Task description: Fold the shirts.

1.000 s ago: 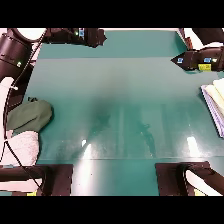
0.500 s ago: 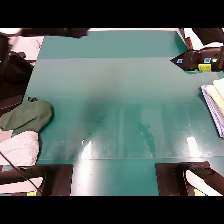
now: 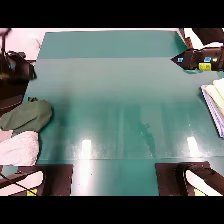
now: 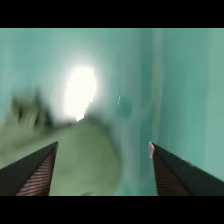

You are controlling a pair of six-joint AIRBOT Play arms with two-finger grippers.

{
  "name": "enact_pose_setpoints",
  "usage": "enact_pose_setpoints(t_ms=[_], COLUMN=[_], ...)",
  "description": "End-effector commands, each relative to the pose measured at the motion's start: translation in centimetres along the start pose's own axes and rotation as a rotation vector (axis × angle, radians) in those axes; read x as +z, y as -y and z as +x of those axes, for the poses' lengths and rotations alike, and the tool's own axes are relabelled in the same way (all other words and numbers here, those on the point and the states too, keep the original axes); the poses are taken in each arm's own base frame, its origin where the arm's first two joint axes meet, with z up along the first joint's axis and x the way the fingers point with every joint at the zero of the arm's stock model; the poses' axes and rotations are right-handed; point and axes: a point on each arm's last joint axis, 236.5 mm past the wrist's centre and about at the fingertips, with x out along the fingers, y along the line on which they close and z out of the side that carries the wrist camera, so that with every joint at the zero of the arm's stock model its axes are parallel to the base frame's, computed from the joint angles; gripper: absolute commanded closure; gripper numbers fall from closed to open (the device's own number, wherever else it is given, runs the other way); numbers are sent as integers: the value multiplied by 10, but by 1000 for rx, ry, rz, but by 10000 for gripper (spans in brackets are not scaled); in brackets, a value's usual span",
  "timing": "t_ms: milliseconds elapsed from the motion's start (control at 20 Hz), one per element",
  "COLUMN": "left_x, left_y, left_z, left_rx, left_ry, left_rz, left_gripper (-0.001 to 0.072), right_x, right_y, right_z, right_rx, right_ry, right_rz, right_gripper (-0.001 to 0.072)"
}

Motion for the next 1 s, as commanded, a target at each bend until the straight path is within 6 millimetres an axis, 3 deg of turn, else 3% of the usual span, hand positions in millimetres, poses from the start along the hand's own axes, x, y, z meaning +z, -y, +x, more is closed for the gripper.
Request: enact_pose_setpoints(t_ms=[0, 150, 300, 400, 450, 500, 550, 650, 700, 800, 850, 950], left_x=[-73, -116, -144, -147, -144, -138, -124, -69, -37, 19, 37, 47], left_y=[-41, -43, -39, -39, -39, -39, -39, -34, -29, -9, 7, 41], left_z=[67, 108, 128, 127, 123, 117, 104, 57, 21, -69, -115, -178], left_rx=[55, 67, 62, 63, 64, 63, 58, 42, 46, 40, 22, -37], left_ry=[-150, -196, -229, -244, -245, -242, -222, -52, 74, 348, 466, 598], left_rz=[-120, -119, -121, -128, -138, -139, -144, -148, -124, -60, -25, 45], left_gripper=[38, 38, 58, 487, 625, 679, 680, 681, 681, 682, 682, 682], right_x=[1, 6, 7, 7, 8, 9, 11, 26, 36, 60, 71, 91], right_y=[0, 0, 1, 1, 1, 0, -3, -25, -33, -49, -55, -64], right_z=[0, 0, 0, 0, 0, -1, -1, -8, -16, -36, -46, -65], right_rx=[0, -3, -5, -5, -5, -4, 12, 89, 101, 116, 119, 118], right_ry=[4, 25, 29, 31, 33, 38, 47, 89, 117, 184, 216, 280], right_rz=[-1, -1, -1, -1, -1, 0, 11, 40, 28, -14, -35, -66], right_gripper=[691, 690, 690, 690, 690, 690, 690, 690, 690, 691, 690, 691])
